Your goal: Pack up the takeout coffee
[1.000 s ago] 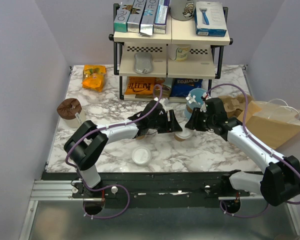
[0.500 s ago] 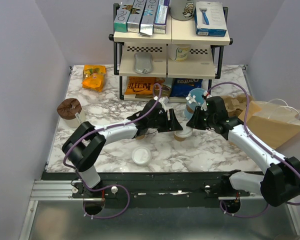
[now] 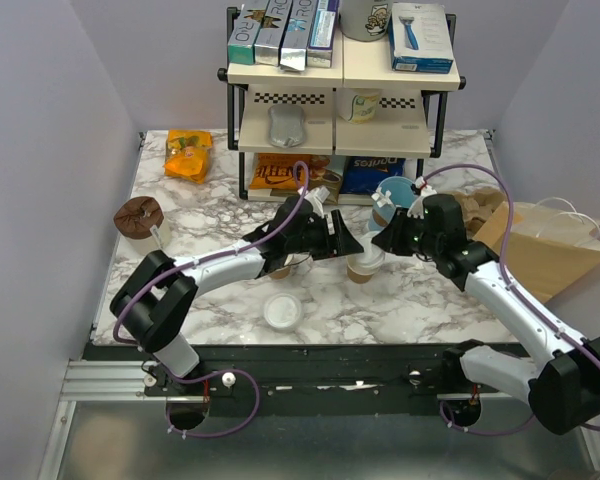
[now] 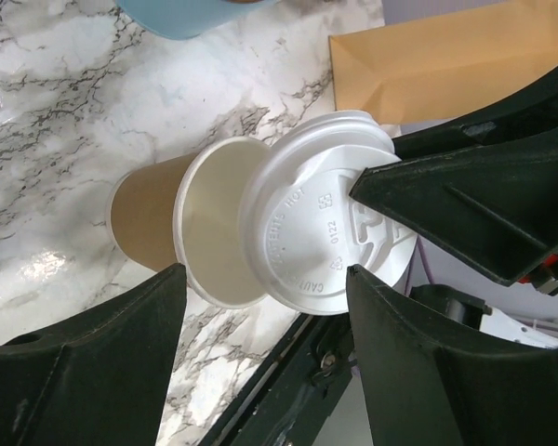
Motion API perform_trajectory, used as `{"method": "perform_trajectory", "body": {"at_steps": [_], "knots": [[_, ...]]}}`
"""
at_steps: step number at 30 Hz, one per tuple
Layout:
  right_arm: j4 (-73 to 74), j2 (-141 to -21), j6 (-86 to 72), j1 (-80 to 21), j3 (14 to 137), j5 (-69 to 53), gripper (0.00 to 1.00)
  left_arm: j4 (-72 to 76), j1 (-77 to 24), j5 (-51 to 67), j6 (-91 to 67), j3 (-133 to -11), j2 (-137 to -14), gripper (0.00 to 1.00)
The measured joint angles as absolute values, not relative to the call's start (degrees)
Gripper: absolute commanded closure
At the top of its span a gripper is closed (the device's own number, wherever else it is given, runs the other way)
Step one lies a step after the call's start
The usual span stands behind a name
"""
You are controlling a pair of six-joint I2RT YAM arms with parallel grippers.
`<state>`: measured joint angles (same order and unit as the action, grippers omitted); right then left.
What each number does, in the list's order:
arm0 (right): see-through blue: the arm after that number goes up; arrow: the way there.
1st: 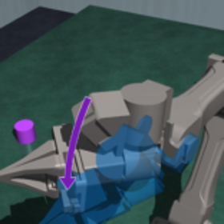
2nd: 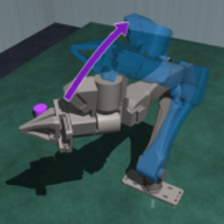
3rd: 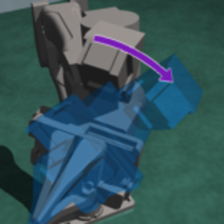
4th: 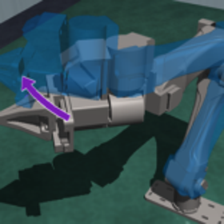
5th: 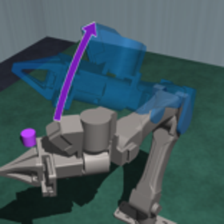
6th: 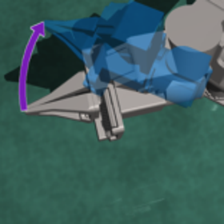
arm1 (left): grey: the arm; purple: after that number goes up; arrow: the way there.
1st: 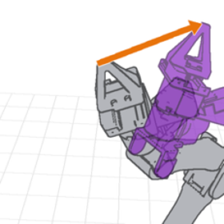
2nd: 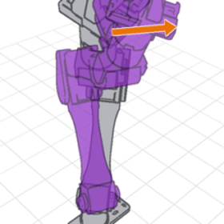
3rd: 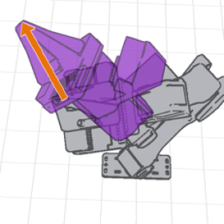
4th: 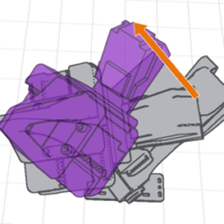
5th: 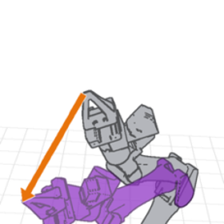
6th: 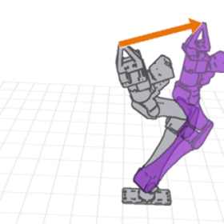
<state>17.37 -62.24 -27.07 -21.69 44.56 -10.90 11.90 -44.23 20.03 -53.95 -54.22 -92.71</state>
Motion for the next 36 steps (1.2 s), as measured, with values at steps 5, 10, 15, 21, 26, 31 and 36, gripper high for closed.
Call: {"method": "perform_trajectory", "body": {"at_steps": [5, 10, 15, 21, 26, 31, 36], "knots": [[14.3, -62.3, -28.3, -21.7, 43.6, -13.7, 0.71, 13.3, -43.7, 20.1, -54.9, -52.9, -90.7, 0.2], [11.2, -64.4, -29.6, -21.7, 42.1, -15.8, 0.71, 13.6, -43.5, 20.1, -55.3, -51.9, -90.0, 0.2], [9.3, -66.2, -30.3, -21.7, 40.9, -16.0, 0.7, 13.5, -43.4, 19.9, -55.3, -51.7, -90.0, 0.2], [8.1, -66.5, -30.6, -21.7, 40.0, -15.9, 0.67, 13.5, -43.4, 19.7, -55.3, -51.7, -91.1, 0.21], [8.1, -66.5, -30.6, -21.7, 39.0, -14.9, 0.62, 11.8, -43.5, 18.5, -54.7, -51.9, -92.1, 0.21], [8.1, -66.4, -30.7, -21.7, 38.9, -13.3, 0.55, 11.0, -43.5, 18.0, -54.1, -52.3, -92.7, 0.21], [8.2, -66.4, -30.6, -21.7, 38.9, -12.6, 0.51, 11.1, -43.6, 18.2, -54.0, -53.0, -94.6, 0.22]]}}
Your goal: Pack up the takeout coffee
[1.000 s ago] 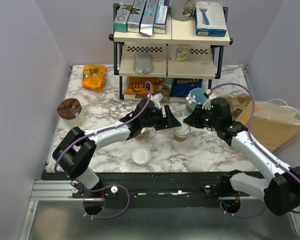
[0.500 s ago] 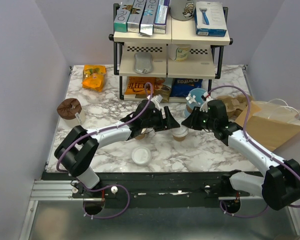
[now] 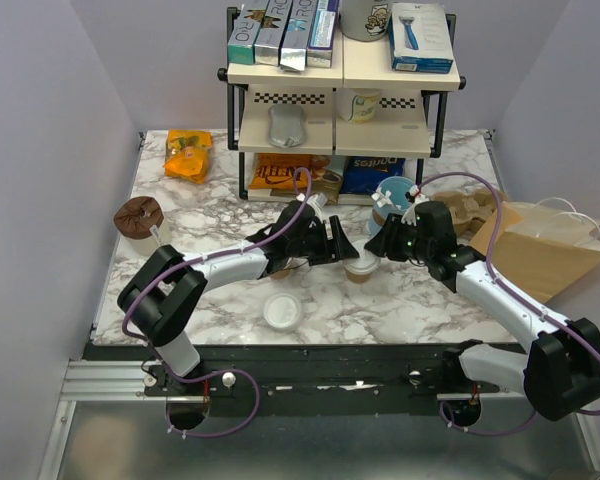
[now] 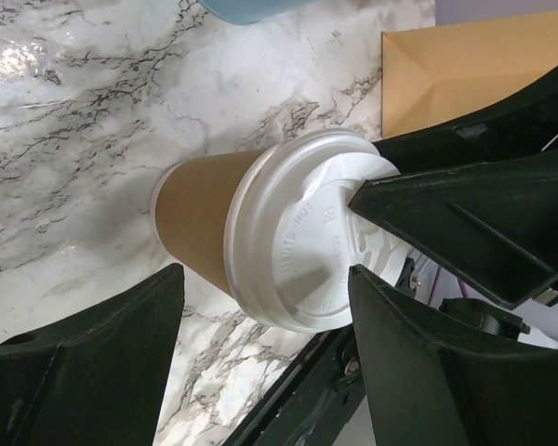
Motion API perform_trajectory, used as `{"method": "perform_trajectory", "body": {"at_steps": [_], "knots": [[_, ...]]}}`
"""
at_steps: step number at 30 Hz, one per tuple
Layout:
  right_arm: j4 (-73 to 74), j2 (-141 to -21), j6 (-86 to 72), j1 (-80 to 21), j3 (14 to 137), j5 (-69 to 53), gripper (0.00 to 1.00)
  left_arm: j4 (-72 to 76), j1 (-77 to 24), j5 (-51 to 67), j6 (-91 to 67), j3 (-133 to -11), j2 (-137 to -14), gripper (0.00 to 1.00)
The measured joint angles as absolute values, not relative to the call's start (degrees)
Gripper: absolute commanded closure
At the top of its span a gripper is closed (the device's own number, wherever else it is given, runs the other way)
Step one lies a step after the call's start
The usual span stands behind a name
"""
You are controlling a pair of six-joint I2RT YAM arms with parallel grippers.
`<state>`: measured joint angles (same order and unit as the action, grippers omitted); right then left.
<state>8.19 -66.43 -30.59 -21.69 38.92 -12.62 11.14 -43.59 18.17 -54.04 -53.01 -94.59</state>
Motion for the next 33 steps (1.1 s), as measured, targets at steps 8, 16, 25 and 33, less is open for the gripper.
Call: {"method": "perform_trajectory", "body": {"at_steps": [8, 16, 25, 33], "knots": [[9.1, -66.4, -30.4, -21.7, 38.9, -10.5, 0.49, 11.0, -43.6, 18.2, -54.0, -53.1, -94.8, 0.22], [10.0, -66.4, -29.6, -21.7, 38.9, -10.2, 0.46, 11.1, -43.6, 18.2, -54.0, -54.0, -94.9, 0.22], [11.2, -66.5, -28.3, -21.7, 38.9, -9.9, 0.44, 11.0, -43.6, 18.2, -54.0, -54.0, -96.0, 0.24], [11.9, -66.5, -28.0, -21.7, 38.9, -10.0, 0.44, 11.1, -43.6, 18.3, -54.3, -54.0, -96.0, 0.29]]}}
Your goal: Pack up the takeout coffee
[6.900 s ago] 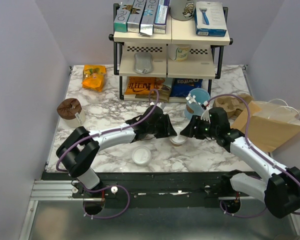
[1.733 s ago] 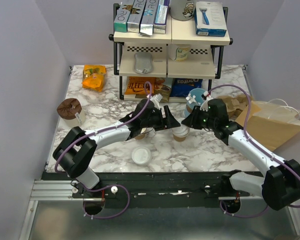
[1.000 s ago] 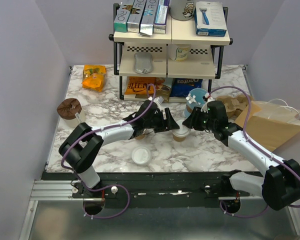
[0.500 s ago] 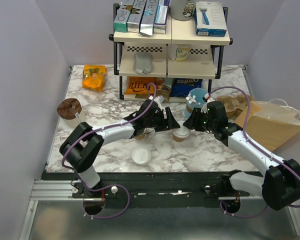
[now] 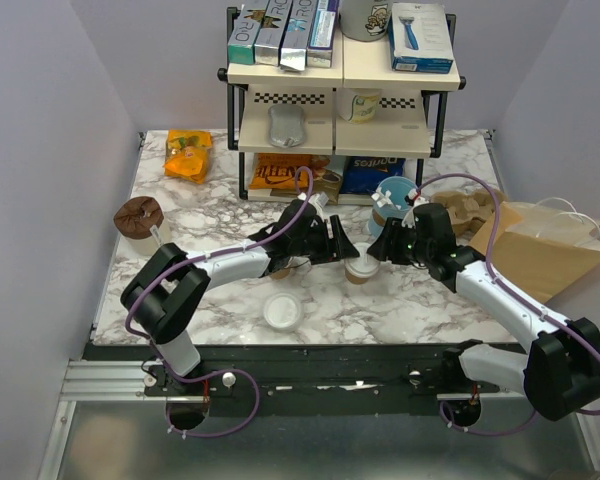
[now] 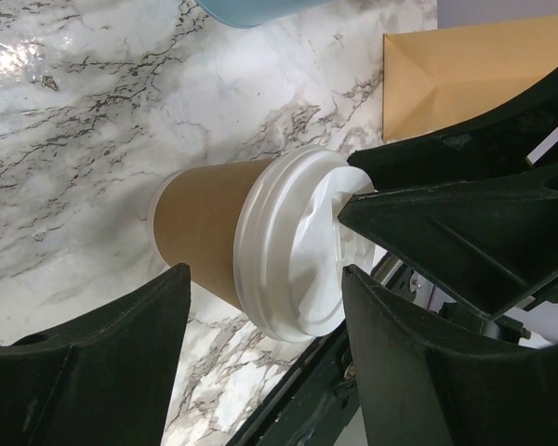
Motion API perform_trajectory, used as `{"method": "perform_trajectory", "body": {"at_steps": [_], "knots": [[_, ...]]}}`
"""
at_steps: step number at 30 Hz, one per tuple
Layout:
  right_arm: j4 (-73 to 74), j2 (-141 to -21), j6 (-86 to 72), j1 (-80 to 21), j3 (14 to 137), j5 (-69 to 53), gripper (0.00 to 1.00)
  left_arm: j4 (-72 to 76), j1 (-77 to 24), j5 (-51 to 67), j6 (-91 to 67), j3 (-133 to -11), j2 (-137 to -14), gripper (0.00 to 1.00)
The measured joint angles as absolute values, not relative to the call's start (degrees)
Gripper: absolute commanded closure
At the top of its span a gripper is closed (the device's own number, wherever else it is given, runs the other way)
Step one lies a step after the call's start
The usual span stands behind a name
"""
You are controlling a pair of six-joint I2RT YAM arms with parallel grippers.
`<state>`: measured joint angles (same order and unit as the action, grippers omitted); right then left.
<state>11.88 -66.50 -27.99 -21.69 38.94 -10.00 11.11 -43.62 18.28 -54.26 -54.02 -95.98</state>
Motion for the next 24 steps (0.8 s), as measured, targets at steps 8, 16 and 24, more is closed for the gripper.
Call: {"method": "perform_trajectory", "body": {"at_steps": [8, 16, 24], "knots": [[11.8, -67.3, -28.0, -21.7, 39.2, -11.1, 0.44, 11.0, -43.6, 18.3, -54.4, -54.0, -96.5, 0.36], [11.5, -68.7, -27.9, -21.7, 39.3, -12.6, 0.44, 11.0, -43.6, 18.3, -54.6, -54.0, -97.2, 0.46], [11.5, -69.5, -27.8, -21.7, 39.6, -12.7, 0.45, 11.6, -43.6, 18.2, -55.0, -54.0, -97.2, 0.67]]}}
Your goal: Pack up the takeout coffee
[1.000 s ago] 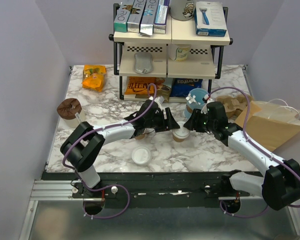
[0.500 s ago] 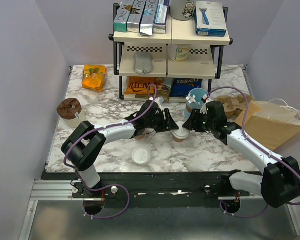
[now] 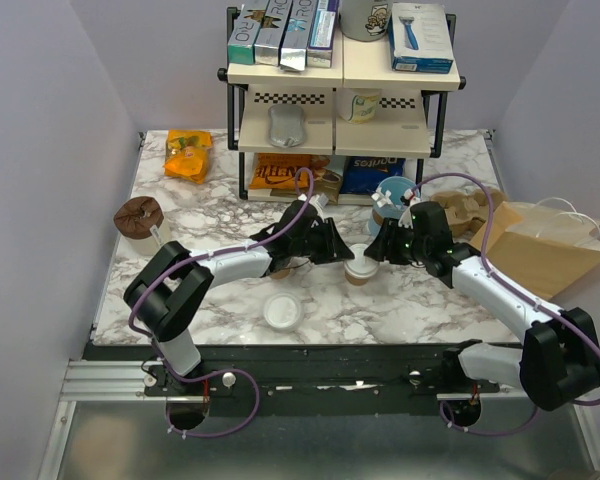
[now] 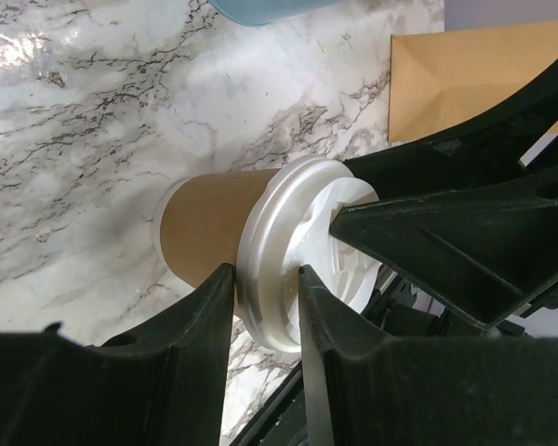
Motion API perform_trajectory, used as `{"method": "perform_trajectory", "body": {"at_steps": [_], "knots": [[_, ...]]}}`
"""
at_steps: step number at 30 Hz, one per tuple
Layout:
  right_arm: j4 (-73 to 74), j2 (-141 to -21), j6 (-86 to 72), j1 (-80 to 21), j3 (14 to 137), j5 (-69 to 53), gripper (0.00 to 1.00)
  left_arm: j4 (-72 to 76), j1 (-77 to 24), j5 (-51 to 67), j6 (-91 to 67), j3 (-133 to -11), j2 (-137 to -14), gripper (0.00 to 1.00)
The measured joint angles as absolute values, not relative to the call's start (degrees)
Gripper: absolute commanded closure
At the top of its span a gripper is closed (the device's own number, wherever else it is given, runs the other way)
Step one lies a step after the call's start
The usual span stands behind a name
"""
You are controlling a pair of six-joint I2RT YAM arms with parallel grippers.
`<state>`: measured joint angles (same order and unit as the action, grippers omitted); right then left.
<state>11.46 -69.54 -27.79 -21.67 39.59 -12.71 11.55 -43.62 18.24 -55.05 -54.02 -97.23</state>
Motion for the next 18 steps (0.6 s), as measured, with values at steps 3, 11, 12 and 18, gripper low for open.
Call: {"method": "perform_trajectory", "body": {"at_steps": [3, 11, 12, 18], "knots": [[11.4, -69.6, -27.8, -21.7, 39.6, -12.6, 0.45, 11.8, -43.6, 18.3, -55.3, -54.0, -97.3, 0.69], [10.7, -69.6, -28.8, -21.7, 39.3, -10.8, 0.57, 13.0, -43.5, 18.3, -56.2, -53.8, -97.6, 0.62], [10.6, -69.6, -29.1, -21.7, 39.3, -10.7, 0.58, 13.2, -43.5, 18.3, -56.4, -53.8, -97.6, 0.62], [10.3, -70.1, -31.6, -21.7, 39.3, -10.0, 0.68, 13.3, -43.4, 17.6, -56.6, -53.6, -97.7, 0.62]]}}
